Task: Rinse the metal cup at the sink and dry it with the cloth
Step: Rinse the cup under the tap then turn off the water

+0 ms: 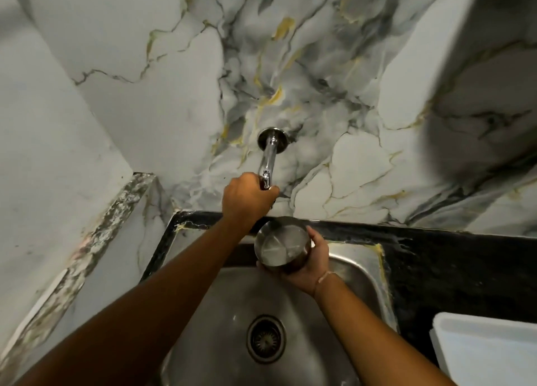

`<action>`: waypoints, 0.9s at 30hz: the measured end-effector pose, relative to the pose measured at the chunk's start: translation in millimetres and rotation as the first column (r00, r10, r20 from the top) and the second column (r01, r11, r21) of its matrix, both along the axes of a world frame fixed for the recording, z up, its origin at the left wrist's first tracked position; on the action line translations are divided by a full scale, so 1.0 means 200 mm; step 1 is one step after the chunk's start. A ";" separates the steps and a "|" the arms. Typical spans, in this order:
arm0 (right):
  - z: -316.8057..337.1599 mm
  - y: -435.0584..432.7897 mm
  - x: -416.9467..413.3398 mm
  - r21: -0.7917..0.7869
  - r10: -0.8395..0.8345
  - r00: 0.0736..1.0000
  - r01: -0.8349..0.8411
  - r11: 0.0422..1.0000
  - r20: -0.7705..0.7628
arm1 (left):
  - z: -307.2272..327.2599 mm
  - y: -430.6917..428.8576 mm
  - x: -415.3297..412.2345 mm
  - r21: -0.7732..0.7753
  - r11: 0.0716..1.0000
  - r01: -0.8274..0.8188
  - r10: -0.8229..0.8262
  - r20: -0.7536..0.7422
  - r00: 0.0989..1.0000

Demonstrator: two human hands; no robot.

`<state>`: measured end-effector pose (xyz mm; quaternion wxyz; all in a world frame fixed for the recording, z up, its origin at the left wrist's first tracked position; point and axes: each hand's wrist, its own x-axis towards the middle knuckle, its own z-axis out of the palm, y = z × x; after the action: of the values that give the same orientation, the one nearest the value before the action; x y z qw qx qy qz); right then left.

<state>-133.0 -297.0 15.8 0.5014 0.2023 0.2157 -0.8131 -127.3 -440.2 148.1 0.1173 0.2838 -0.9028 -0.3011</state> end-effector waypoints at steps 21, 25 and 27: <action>0.01 -0.18 -0.18 0.061 0.051 0.998 -0.050 0.997 -0.022 | 0.07 -0.15 -0.02 0.198 0.885 0.422 -0.460 0.222 0.860; 0.01 -0.25 -0.12 0.020 0.211 0.969 -0.210 0.977 -0.129 | 0.07 -0.15 -0.02 0.195 0.887 0.419 -0.458 0.237 0.857; -0.02 -0.23 -0.07 0.065 0.269 0.955 -0.262 0.963 -0.129 | 0.07 -0.15 -0.01 0.194 0.885 0.424 -0.462 0.236 0.855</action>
<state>-147.9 -343.5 11.7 0.5851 0.1273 0.2938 -0.7450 -129.7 -469.3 162.5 -0.1015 0.1143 -0.9288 -0.3377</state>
